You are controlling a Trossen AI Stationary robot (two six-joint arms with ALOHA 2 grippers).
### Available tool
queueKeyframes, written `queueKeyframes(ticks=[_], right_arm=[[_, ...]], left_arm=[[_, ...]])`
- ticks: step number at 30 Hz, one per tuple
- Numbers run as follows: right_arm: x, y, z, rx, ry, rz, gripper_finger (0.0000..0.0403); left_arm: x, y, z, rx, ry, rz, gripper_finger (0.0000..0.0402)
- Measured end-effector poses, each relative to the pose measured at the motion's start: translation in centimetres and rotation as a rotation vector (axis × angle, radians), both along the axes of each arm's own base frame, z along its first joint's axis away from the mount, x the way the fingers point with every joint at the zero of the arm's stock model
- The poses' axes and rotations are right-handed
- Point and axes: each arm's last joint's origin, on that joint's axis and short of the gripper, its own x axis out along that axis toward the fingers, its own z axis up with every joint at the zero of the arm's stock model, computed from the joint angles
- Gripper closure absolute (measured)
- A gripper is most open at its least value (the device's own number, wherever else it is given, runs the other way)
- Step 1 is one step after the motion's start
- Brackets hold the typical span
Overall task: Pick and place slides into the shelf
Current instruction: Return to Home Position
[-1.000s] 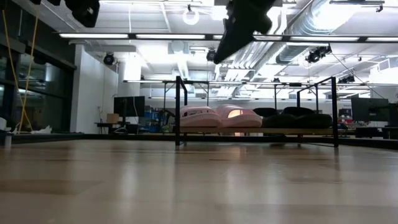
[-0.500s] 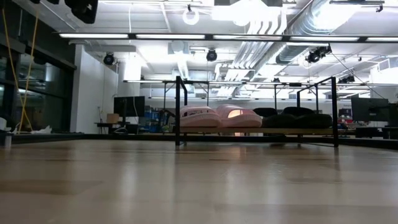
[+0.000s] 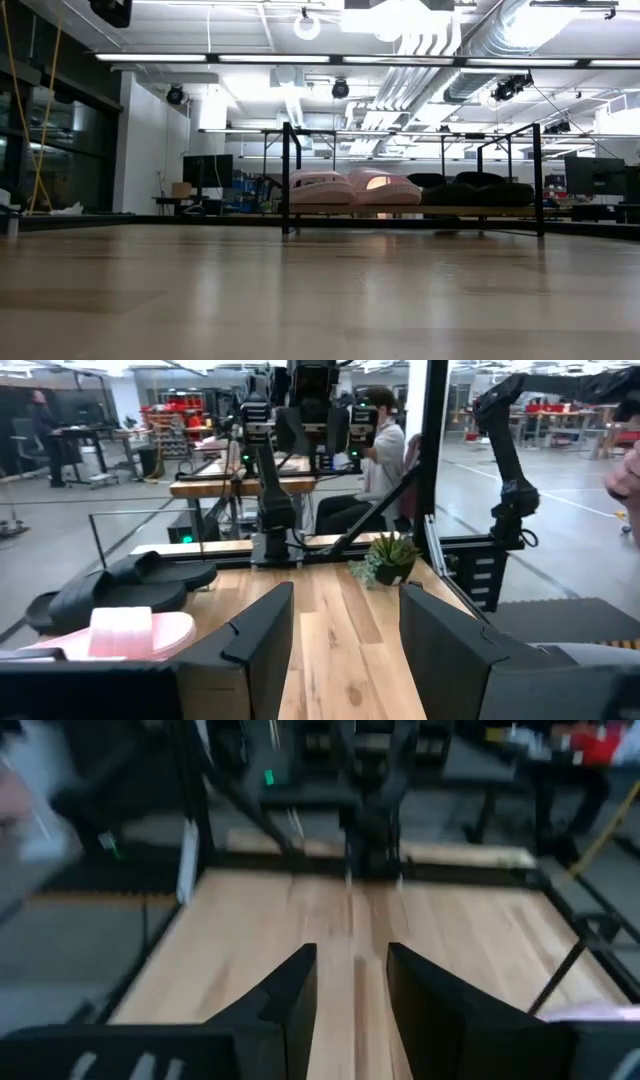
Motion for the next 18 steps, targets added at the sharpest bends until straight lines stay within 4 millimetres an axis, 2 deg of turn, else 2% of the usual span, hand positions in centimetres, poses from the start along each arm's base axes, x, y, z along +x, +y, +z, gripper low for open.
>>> queueKeyframes(ticks=[6,11,18], right_arm=[[-4.3,-1.5,-0.9,0.034,-0.17,0.038,0.0289],[-7.2,-2.6,-2.1,0.057,-0.263,-0.001,0.0289],[-9.9,-3.6,-3.0,0.091,-0.362,-0.012,0.0289]], left_arm=[[-0.2,-0.2,-0.2,0.011,0.015,0.088,0.0234],[-0.3,0.0,-0.5,0.027,0.044,0.163,0.0234],[-0.4,0.1,-0.6,0.036,0.059,0.189,0.0234]])
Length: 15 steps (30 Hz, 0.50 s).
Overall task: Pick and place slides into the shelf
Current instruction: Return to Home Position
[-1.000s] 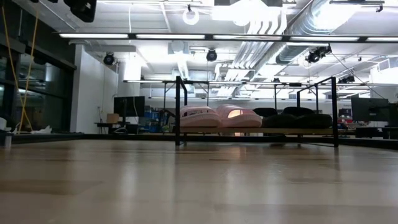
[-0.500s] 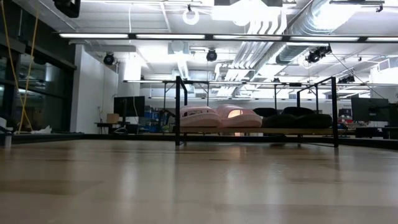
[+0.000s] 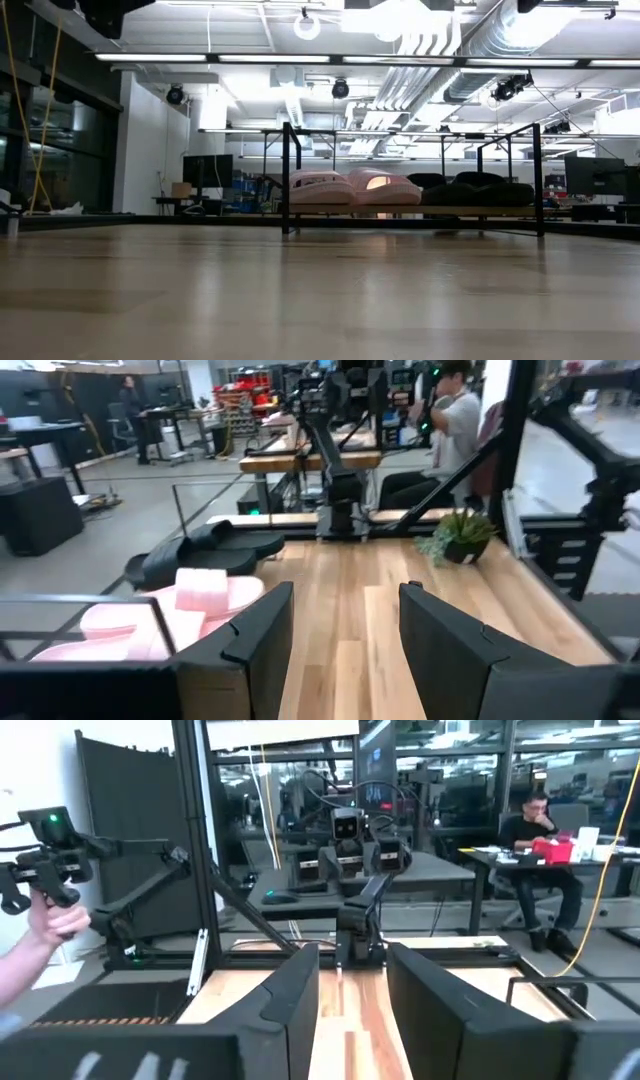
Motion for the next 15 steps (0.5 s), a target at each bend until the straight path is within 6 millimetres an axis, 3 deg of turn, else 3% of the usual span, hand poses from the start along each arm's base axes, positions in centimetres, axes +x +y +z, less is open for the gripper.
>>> queueKeyframes(ticks=[9,15], right_arm=[[-1.3,-0.8,-2.4,-0.012,0.003,-0.095,0.0289],[-1.8,-1.0,-2.7,-0.012,-0.018,-0.026,0.0289]], left_arm=[[-0.1,0.3,-0.4,-0.016,0.029,0.101,0.0234],[-0.1,0.3,-0.6,-0.007,0.05,0.101,0.0234]])
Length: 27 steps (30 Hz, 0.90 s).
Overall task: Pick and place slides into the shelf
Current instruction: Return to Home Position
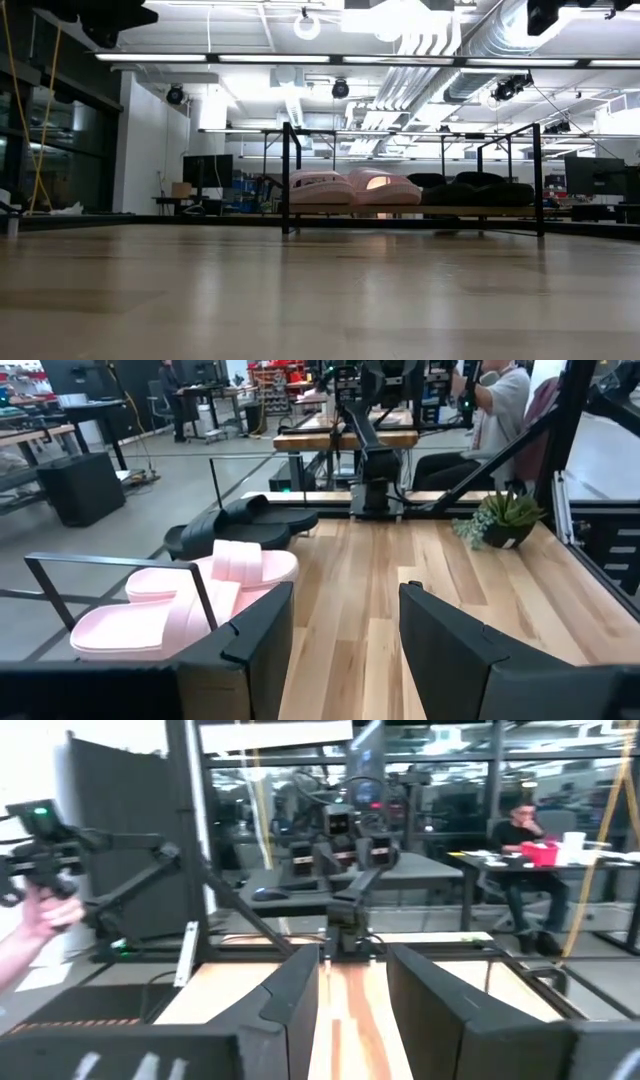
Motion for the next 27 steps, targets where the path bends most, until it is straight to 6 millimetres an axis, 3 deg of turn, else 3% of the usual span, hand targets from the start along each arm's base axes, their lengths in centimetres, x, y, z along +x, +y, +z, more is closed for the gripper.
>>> queueKeyframes(ticks=[10,18,27], right_arm=[[0.2,-0.1,-2.6,0.039,0.003,0.014,0.0289],[0.2,0.0,-4.7,0.036,-0.097,0.015,0.0289],[-0.4,-0.1,-5.2,0.025,-0.156,0.042,0.0289]], left_arm=[[-0.1,0.0,-0.2,-0.016,0.011,0.005,0.0234],[0.0,0.0,-0.8,-0.018,0.005,0.012,0.0234],[-1.0,0.5,-2.0,-0.033,-0.1,0.053,0.0234]])
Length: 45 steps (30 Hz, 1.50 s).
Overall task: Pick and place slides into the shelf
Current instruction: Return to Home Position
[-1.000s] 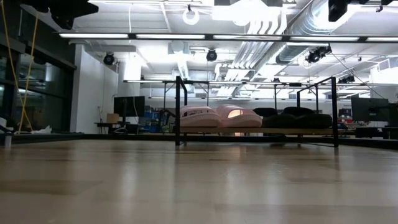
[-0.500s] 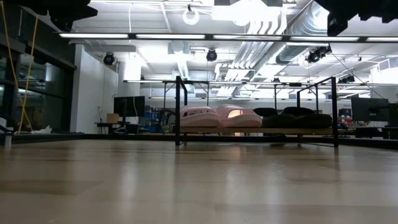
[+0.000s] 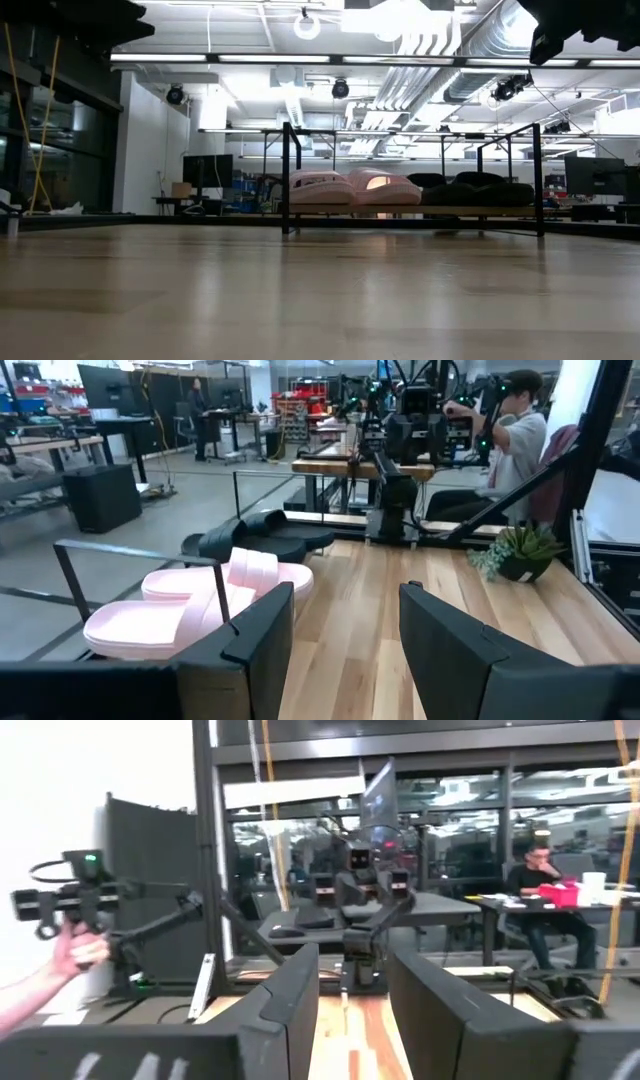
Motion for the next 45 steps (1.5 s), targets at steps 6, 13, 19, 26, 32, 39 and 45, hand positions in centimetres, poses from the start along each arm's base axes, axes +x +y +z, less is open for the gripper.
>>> queueKeyframes(ticks=[6,13,19,26,32,39,45], right_arm=[[-0.1,0.1,0.0,-0.012,-0.006,0.043,0.0289],[-0.1,0.1,-0.1,-0.015,0.002,0.048,0.0289],[-0.1,0.1,-0.1,-0.017,0.008,0.048,0.0289],[-0.1,0.1,-0.2,-0.016,0.014,0.049,0.0289],[0.0,0.1,-0.3,-0.02,0.032,0.048,0.0289],[0.0,0.2,-0.5,-0.001,0.047,0.072,0.0289],[0.0,0.2,-0.5,-0.004,0.05,0.078,0.0289]], left_arm=[[-0.9,0.4,-1.4,0.0,-0.035,-0.001,0.0234],[-1.6,0.3,-2.2,0.025,-0.086,-0.153,0.0234],[-1.5,0.1,-2.3,0.028,-0.08,-0.205,0.0234],[-1.3,-0.1,-2.7,-0.002,-0.094,-0.271,0.0234],[-0.6,-0.4,-4.3,-0.013,-0.131,-0.269,0.0234],[-0.3,-0.7,-4.9,-0.01,-0.138,-0.326,0.0234],[-0.2,-0.8,-5.5,-0.011,-0.127,-0.323,0.0234]])
